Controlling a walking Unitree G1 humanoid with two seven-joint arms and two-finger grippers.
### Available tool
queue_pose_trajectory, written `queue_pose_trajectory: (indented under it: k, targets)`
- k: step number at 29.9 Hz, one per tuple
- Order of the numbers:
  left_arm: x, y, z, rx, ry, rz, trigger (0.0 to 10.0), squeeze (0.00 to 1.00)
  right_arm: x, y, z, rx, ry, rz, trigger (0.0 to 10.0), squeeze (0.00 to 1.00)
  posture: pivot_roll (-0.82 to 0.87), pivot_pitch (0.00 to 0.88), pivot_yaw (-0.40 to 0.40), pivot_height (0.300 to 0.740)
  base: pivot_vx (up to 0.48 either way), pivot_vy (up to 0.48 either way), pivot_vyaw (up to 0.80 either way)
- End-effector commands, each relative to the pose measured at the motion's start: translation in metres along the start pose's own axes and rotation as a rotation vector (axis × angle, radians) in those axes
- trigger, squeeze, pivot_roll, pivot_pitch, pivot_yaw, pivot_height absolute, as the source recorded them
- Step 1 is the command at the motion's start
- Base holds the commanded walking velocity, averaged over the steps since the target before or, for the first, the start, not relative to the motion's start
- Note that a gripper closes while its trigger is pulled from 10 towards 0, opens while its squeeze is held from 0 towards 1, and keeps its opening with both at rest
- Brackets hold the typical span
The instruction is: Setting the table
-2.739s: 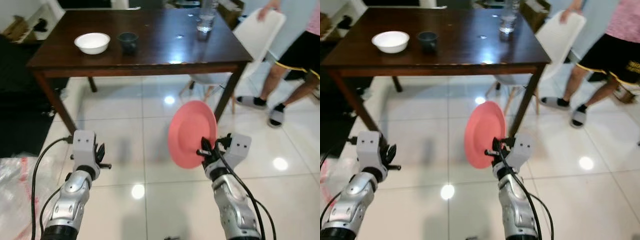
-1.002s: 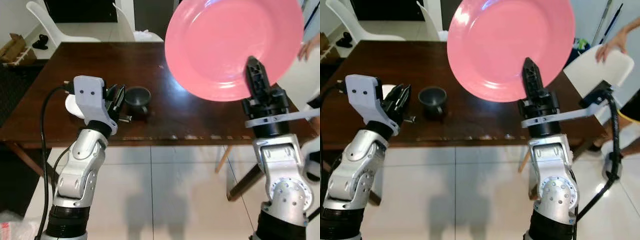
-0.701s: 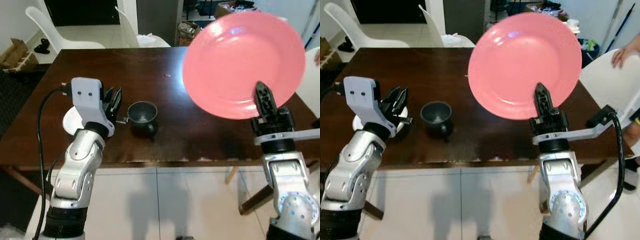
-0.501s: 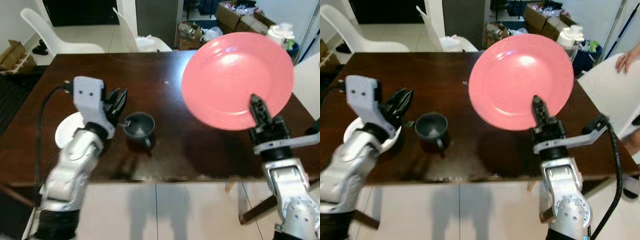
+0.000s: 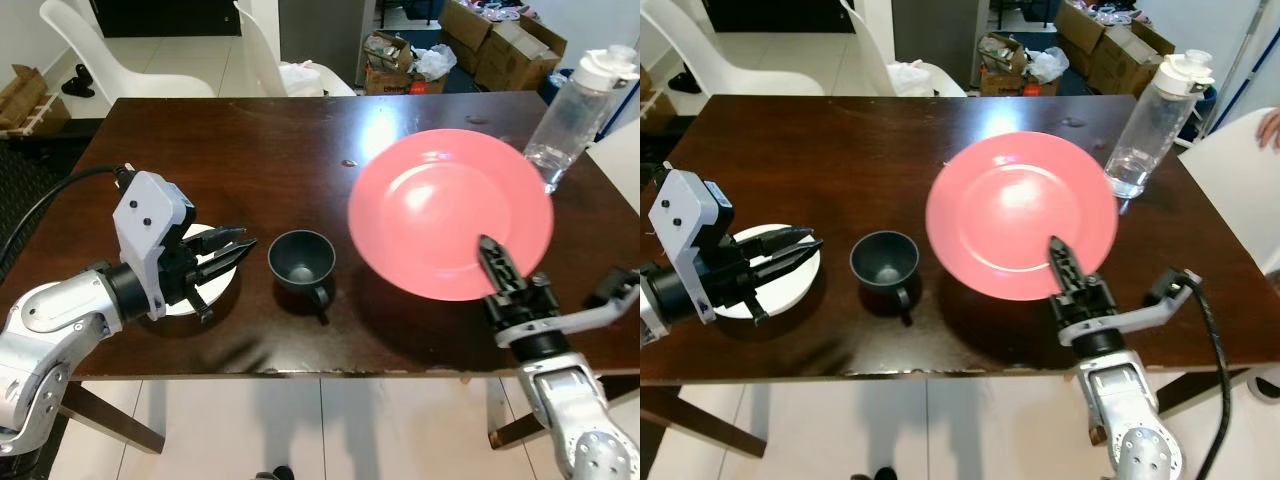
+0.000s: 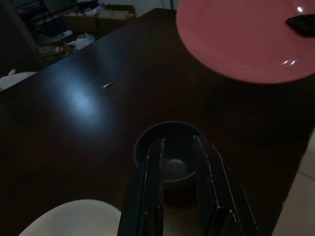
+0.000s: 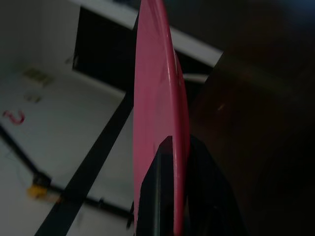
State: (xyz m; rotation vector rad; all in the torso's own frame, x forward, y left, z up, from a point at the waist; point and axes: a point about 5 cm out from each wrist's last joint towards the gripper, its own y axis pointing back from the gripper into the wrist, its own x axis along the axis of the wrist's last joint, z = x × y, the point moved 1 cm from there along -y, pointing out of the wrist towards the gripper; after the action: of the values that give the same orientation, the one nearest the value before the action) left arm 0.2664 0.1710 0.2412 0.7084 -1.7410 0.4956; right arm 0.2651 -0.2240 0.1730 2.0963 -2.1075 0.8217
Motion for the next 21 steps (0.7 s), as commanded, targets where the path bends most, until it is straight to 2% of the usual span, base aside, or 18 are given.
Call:
queue_pose_trajectory:
  k: [1, 8, 10, 13, 16, 18, 21]
  targets:
    - [0.003, 0.000, 0.000, -0.037, -0.015, -0.017, 10.0, 0.00, 0.003, 0.003, 0.007, -0.038, -0.009, 0.023, 10.0, 0.00, -0.05, 0.078, 0.108, 0.740, 0.000, 0.000, 0.00]
    - [0.024, 0.001, -0.004, -0.126, -0.095, -0.017, 10.0, 0.00, -0.002, -0.009, 0.025, -0.160, -0.075, 0.055, 10.0, 0.00, -0.03, 0.082, 0.127, 0.740, 0.000, 0.000, 0.00]
    - [0.043, 0.001, -0.009, -0.149, -0.181, -0.002, 10.0, 0.00, -0.010, -0.021, 0.028, -0.188, -0.083, 0.049, 10.0, 0.00, -0.01, 0.089, 0.151, 0.740, 0.000, 0.000, 0.00]
    - [0.052, 0.000, -0.011, -0.163, -0.220, 0.000, 10.0, 0.00, -0.020, -0.027, 0.031, -0.192, -0.100, 0.018, 10.0, 0.00, 0.01, 0.087, 0.162, 0.740, 0.000, 0.000, 0.00]
    - [0.054, 0.001, -0.011, -0.169, -0.230, -0.001, 10.0, 0.00, -0.024, -0.029, 0.032, -0.195, -0.097, 0.001, 10.0, 0.00, 0.01, 0.087, 0.162, 0.740, 0.000, 0.000, 0.00]
    - [0.051, 0.000, -0.010, -0.165, -0.225, -0.008, 10.0, 0.00, -0.039, -0.033, 0.034, -0.192, -0.132, -0.054, 10.0, 0.00, 0.02, 0.089, 0.157, 0.740, 0.000, 0.000, 0.00]
    - [0.049, 0.000, -0.008, -0.163, -0.218, -0.009, 10.0, 0.00, -0.047, -0.034, 0.036, -0.213, -0.136, -0.093, 10.0, 0.00, 0.03, 0.092, 0.153, 0.740, 0.000, 0.000, 0.00]
